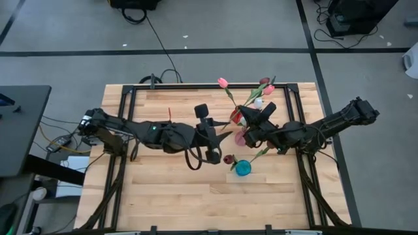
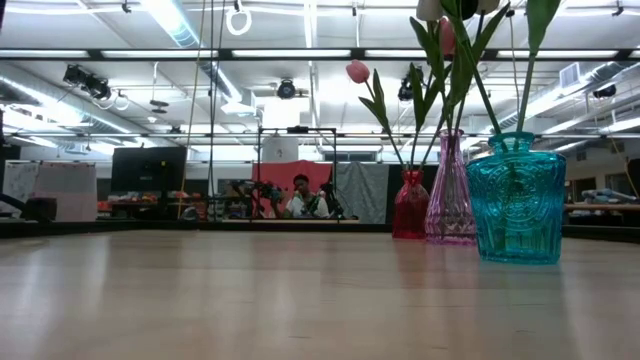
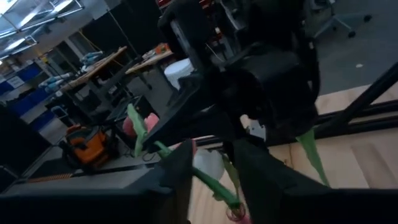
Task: Sort flowers into vase by color
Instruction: Put the red tulip into the blue vase
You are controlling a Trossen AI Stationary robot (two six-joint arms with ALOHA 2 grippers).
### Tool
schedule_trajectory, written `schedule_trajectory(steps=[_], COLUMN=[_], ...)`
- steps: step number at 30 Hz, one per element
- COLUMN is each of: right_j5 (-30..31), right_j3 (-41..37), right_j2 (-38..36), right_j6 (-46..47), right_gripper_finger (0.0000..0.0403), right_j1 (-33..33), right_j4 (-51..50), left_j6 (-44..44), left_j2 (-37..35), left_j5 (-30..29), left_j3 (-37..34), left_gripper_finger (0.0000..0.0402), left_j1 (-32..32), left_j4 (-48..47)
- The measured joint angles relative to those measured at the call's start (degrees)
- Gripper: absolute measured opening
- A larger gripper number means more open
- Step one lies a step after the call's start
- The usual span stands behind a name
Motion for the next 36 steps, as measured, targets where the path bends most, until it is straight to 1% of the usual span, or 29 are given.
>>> schedule_trajectory(steps=[2,4,5,6,11,15,20,24,27,30,34,36], right_j5=[0.0,0.4,0.5,0.5,0.7,0.7,0.6,-0.2,-1.4,-4.1,-6.4,-8.0], right_j3=[0.0,0.0,0.0,0.0,0.0,0.0,0.0,0.0,0.0,0.0,0.0,0.0], right_j2=[0.0,0.0,0.0,0.0,0.0,0.0,0.0,0.0,0.0,0.0,0.0,0.0], right_j6=[0.0,0.0,0.3,0.7,1.5,1.4,2.9,3.0,3.0,4.3,7.9,10.9], right_gripper_finger=[0.0012,0.002,0.0025,0.0031,0.0059,0.0066,0.007,0.0089,0.0112,0.013,0.0137,0.0135], right_j1=[0.2,0.5,0.7,0.8,1.9,2.9,4.4,5.6,6.6,7.6,9.3,9.8], right_j4=[0.0,0.0,0.0,0.0,0.3,0.6,4.0,9.0,12.4,14.8,17.0,17.1], left_j6=[0.0,0.1,0.4,0.9,1.6,2.5,3.7,7.2,10.3,14.2,17.4,18.5], left_j2=[0.0,0.0,0.0,-0.1,-0.1,-0.3,-1.6,-3.2,-3.3,-3.1,-3.1,-3.0], left_j5=[-0.1,-0.3,-0.4,-0.4,-1.2,-1.2,-1.6,-3.6,-3.8,-3.8,-2.8,-1.3], left_j3=[0.0,0.0,0.0,0.0,0.0,0.0,0.0,0.0,0.0,0.0,0.0,0.0], left_gripper_finger=[0.0088,0.0039,0.0021,0.0013,0.0006,0.0004,0.0003,0.0002,0.0001,0.0001,0.0001,0.0001], left_j1=[0.3,0.3,0.3,0.3,0.3,0.3,0.2,0.3,0.7,0.8,0.7,0.7], left_j4=[-0.1,-0.3,-0.3,-0.3,-0.8,-0.8,0.1,2.5,6.0,11.0,16.3,18.5])
